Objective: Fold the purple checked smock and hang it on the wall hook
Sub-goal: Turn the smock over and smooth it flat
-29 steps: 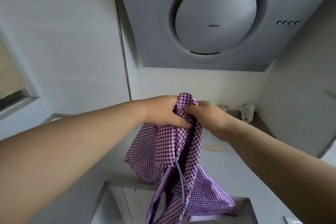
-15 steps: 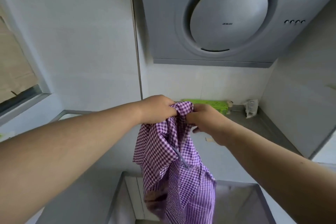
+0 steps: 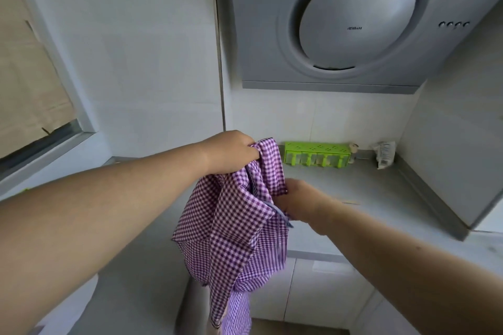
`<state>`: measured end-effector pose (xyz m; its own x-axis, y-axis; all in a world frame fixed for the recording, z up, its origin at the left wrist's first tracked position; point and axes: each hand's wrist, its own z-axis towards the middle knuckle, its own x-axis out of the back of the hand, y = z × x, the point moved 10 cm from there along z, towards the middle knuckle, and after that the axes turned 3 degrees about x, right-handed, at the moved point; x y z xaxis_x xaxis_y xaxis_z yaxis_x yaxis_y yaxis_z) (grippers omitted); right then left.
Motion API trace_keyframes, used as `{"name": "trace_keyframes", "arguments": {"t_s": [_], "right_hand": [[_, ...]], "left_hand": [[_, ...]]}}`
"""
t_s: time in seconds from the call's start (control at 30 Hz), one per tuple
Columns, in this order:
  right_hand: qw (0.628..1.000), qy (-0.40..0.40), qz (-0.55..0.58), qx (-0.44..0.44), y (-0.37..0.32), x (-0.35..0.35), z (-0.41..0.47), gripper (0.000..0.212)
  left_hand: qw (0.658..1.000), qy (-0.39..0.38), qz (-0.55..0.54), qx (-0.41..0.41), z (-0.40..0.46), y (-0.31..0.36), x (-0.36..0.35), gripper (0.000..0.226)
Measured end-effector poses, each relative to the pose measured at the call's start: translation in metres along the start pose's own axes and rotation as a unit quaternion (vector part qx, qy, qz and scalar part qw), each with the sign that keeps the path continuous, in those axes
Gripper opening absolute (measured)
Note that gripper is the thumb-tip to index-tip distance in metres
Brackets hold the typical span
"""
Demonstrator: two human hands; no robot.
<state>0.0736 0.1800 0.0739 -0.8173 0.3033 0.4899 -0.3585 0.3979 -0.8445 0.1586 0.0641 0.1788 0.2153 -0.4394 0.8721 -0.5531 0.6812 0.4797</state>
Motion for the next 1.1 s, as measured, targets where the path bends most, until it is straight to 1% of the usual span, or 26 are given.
{"name": "trace_keyframes", "arguments": {"t_s": [0.07,0.13,0.2,0.27,0.37,0.47,0.5,0.57,0.63,0.67,0.7,0.73,0.8,0.83,0.87,0.9,0.97,1.03,1.07,1.1], "right_hand": [[0.998,-0.02,-0.046,-0.023,0.016,-0.008,0.001,0.014],[0.994,-0.038,-0.102,-0.021,0.033,-0.016,0.005,0.02],[0.993,-0.028,-0.111,-0.032,0.051,-0.021,0.009,0.025],[0.995,-0.018,-0.083,-0.059,0.072,-0.024,0.013,0.026],[0.992,-0.036,-0.033,-0.115,0.103,-0.033,0.013,0.017],[0.986,-0.066,0.029,-0.147,0.127,-0.041,0.016,0.023],[0.983,-0.059,0.064,-0.164,0.134,-0.041,0.017,0.026],[0.977,0.001,0.103,-0.185,0.146,-0.025,0.02,0.03],[0.983,0.088,0.075,-0.145,0.152,0.011,0.028,0.027],[0.987,0.106,0.039,-0.114,0.152,0.025,0.03,0.024],[0.992,0.093,-0.001,-0.09,0.155,0.034,0.032,0.02],[0.994,0.056,-0.049,-0.081,0.161,0.036,0.032,0.017],[0.986,-0.011,-0.127,-0.104,0.187,0.04,0.03,0.017],[0.985,-0.019,-0.121,-0.12,0.196,0.042,0.029,0.018],[0.987,-0.001,-0.08,-0.142,0.209,0.055,0.032,0.021],[0.985,0.034,-0.039,-0.163,0.221,0.072,0.035,0.023],[0.975,0.132,0.004,-0.18,0.232,0.117,0.042,0.027],[0.96,0.221,0.016,-0.173,0.244,0.173,0.055,0.03],[0.952,0.258,0.004,-0.164,0.249,0.201,0.061,0.032],[0.944,0.292,-0.038,-0.152,0.253,0.229,0.066,0.037]], "left_hand": [[1.0,-0.001,-0.005,0.003,-0.002,-0.005,0.0,0.038],[1.0,0.002,-0.008,0.004,-0.001,-0.008,0.001,0.039],[1.0,0.005,-0.007,0.001,0.001,-0.01,0.002,0.039],[1.0,0.005,-0.004,0.002,0.004,-0.011,0.001,0.038],[1.0,0.001,-0.009,0.007,0.01,-0.014,-0.002,0.039],[1.0,-0.007,-0.006,0.006,0.019,-0.016,-0.007,0.037],[1.0,-0.009,-0.002,0.007,0.021,-0.017,-0.008,0.037],[1.0,-0.012,0.011,0.009,0.027,-0.023,-0.013,0.037],[1.0,-0.012,0.02,0.016,0.038,-0.029,-0.017,0.038],[0.999,-0.013,0.023,0.018,0.042,-0.033,-0.019,0.037],[0.999,-0.016,0.026,0.02,0.05,-0.035,-0.022,0.036],[0.999,-0.016,0.026,0.02,0.056,-0.037,-0.023,0.035],[0.999,-0.02,0.028,0.014,0.071,-0.035,-0.031,0.028],[0.999,-0.022,0.031,0.01,0.073,-0.035,-0.033,0.026],[0.999,-0.031,0.035,0.008,0.085,-0.031,-0.04,0.025],[0.999,-0.036,0.04,0.008,0.096,-0.027,-0.047,0.026],[0.998,-0.046,0.047,0.015,0.115,-0.024,-0.059,0.03],[0.997,-0.058,0.058,0.017,0.144,-0.015,-0.074,0.035],[0.995,-0.061,0.072,0.012,0.159,-0.009,-0.081,0.036],[0.994,-0.065,0.086,0.009,0.172,-0.005,-0.089,0.037]]}}
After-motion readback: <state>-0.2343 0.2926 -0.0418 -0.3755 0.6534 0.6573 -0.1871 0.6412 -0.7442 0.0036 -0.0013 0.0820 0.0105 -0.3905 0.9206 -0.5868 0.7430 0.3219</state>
